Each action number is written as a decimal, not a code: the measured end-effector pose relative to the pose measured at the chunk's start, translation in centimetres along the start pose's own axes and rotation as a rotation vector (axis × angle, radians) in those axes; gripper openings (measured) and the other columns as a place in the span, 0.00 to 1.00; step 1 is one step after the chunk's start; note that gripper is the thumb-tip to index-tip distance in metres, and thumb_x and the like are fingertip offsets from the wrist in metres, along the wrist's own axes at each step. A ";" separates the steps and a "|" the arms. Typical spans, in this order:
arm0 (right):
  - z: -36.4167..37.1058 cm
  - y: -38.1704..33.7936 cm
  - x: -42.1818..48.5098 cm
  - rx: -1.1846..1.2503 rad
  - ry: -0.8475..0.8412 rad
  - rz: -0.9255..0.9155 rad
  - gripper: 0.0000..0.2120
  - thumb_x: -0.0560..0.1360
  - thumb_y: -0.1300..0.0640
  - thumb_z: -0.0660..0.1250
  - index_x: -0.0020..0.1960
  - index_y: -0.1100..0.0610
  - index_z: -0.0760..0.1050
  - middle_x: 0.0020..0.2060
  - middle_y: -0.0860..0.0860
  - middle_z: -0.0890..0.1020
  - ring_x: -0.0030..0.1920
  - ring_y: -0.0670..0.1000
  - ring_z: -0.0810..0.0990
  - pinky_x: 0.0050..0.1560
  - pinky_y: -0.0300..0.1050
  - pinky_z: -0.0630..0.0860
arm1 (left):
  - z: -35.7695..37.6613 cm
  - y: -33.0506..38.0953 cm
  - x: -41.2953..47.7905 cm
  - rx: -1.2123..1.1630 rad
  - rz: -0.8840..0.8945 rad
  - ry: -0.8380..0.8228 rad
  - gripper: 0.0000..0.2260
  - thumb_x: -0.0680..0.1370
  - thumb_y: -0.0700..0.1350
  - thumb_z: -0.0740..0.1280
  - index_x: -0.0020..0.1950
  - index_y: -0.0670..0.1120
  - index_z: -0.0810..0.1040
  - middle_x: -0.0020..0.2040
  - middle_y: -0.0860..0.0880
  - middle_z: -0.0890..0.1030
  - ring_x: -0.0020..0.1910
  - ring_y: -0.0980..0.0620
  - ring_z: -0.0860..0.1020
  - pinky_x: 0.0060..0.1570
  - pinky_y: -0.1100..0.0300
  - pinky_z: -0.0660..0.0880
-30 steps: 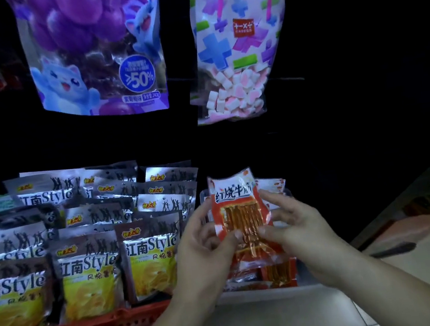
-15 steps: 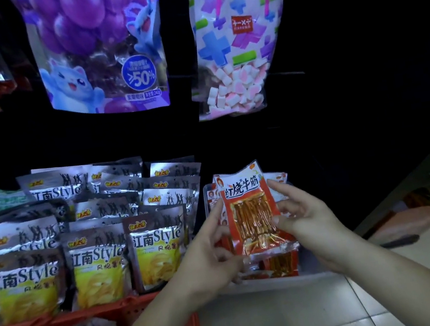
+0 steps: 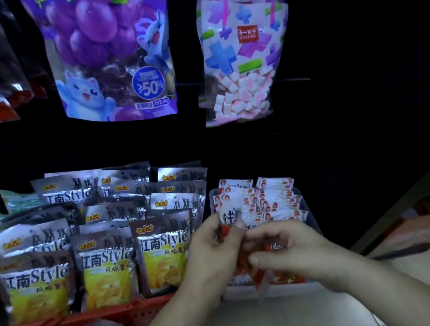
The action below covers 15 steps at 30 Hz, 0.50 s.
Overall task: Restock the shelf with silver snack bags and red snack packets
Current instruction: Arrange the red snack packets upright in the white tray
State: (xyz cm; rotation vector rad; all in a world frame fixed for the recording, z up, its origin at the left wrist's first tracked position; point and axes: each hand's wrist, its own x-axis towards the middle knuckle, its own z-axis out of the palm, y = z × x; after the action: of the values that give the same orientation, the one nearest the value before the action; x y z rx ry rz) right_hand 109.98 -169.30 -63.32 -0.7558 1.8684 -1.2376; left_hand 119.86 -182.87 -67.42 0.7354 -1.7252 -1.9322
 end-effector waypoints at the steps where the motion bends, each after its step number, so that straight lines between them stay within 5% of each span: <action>1: -0.2 -0.1 0.2 0.047 0.074 0.014 0.13 0.75 0.64 0.75 0.57 0.54 0.85 0.52 0.53 0.87 0.54 0.49 0.85 0.53 0.39 0.81 | -0.2 -0.2 0.0 -0.040 -0.012 -0.011 0.04 0.81 0.43 0.70 0.54 0.47 0.83 0.46 0.44 0.86 0.50 0.41 0.85 0.53 0.42 0.81; 4: -1.6 0.6 0.9 0.022 0.359 -0.019 0.23 0.73 0.52 0.78 0.65 0.37 0.78 0.59 0.45 0.81 0.58 0.46 0.82 0.58 0.45 0.79 | -0.5 -0.2 -0.4 -0.186 -0.138 -0.145 0.08 0.83 0.42 0.67 0.59 0.47 0.83 0.52 0.45 0.87 0.54 0.43 0.85 0.56 0.44 0.81; 7: -1.9 1.6 1.5 0.112 0.260 -0.013 0.28 0.76 0.61 0.75 0.70 0.39 0.74 0.51 0.53 0.84 0.54 0.52 0.83 0.55 0.51 0.80 | -0.4 -0.4 -0.6 -0.262 -0.169 -0.177 0.10 0.82 0.41 0.68 0.62 0.47 0.81 0.55 0.44 0.86 0.56 0.43 0.85 0.56 0.45 0.81; 10: -1.7 1.6 1.7 0.137 0.319 -0.043 0.22 0.78 0.70 0.69 0.63 0.47 0.75 0.41 0.60 0.83 0.40 0.59 0.81 0.37 0.51 0.81 | -0.6 -1.1 -0.2 -0.247 -0.157 -0.004 0.13 0.78 0.39 0.72 0.61 0.48 0.79 0.53 0.44 0.86 0.52 0.43 0.86 0.50 0.47 0.83; 15: -2.0 1.8 1.8 0.060 0.387 -0.110 0.15 0.78 0.68 0.69 0.43 0.48 0.75 0.39 0.52 0.82 0.37 0.52 0.78 0.39 0.47 0.77 | -0.7 -1.7 -0.5 -0.096 0.027 0.101 0.15 0.76 0.37 0.75 0.57 0.51 0.75 0.47 0.48 0.84 0.45 0.45 0.84 0.49 0.50 0.83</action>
State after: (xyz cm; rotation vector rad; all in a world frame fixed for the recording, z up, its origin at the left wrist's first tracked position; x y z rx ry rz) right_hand 107.23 -169.13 -65.02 -0.6253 2.1052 -1.5929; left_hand 120.76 -182.86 -69.11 0.7578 -1.5628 -1.9116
